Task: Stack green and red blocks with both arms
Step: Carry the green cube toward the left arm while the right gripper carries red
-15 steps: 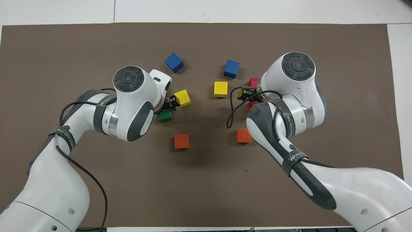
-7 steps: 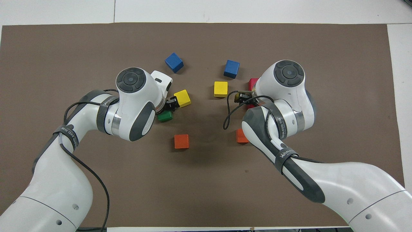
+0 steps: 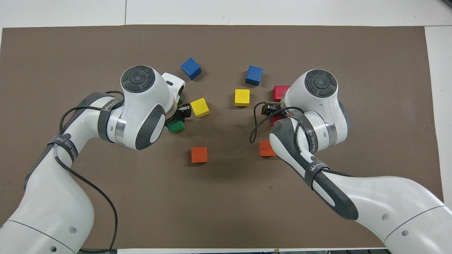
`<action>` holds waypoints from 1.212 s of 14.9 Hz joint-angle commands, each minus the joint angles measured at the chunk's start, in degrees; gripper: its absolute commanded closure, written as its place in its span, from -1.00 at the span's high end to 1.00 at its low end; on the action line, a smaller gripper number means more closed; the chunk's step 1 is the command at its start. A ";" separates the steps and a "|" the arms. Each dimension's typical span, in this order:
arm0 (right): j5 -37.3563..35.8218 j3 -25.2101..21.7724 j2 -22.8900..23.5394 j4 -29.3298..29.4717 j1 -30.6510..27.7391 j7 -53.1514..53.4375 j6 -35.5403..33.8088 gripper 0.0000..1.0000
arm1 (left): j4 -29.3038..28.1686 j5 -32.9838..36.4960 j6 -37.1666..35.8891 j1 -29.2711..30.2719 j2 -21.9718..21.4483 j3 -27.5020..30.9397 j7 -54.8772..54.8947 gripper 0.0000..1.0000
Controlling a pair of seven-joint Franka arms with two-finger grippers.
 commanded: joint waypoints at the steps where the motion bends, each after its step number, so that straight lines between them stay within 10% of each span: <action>1: 0.63 0.38 -0.71 -0.24 0.08 -0.65 -0.52 1.00 | -0.54 -0.28 -5.21 4.96 -4.47 0.36 7.82 -1.00; 3: 0.63 0.47 -0.71 -0.15 0.09 -0.39 -0.53 0.62 | -0.72 -0.28 -7.06 10.31 -5.53 0.36 17.65 -1.00; 6: 0.63 0.38 -0.88 -0.15 0.09 -0.47 -1.14 -1.00 | -0.90 -0.28 -6.54 16.65 -5.80 0.36 27.52 -1.00; 13: 0.19 0.29 -0.79 14.60 -4.21 -2.66 -15.90 -1.00 | -1.86 -0.11 1.98 24.22 -2.02 0.45 41.96 -1.00; 18: -0.16 0.29 -2.99 13.48 -14.48 -23.45 -16.26 -1.00 | -3.35 1.11 4.26 24.66 -1.76 0.80 42.05 -1.00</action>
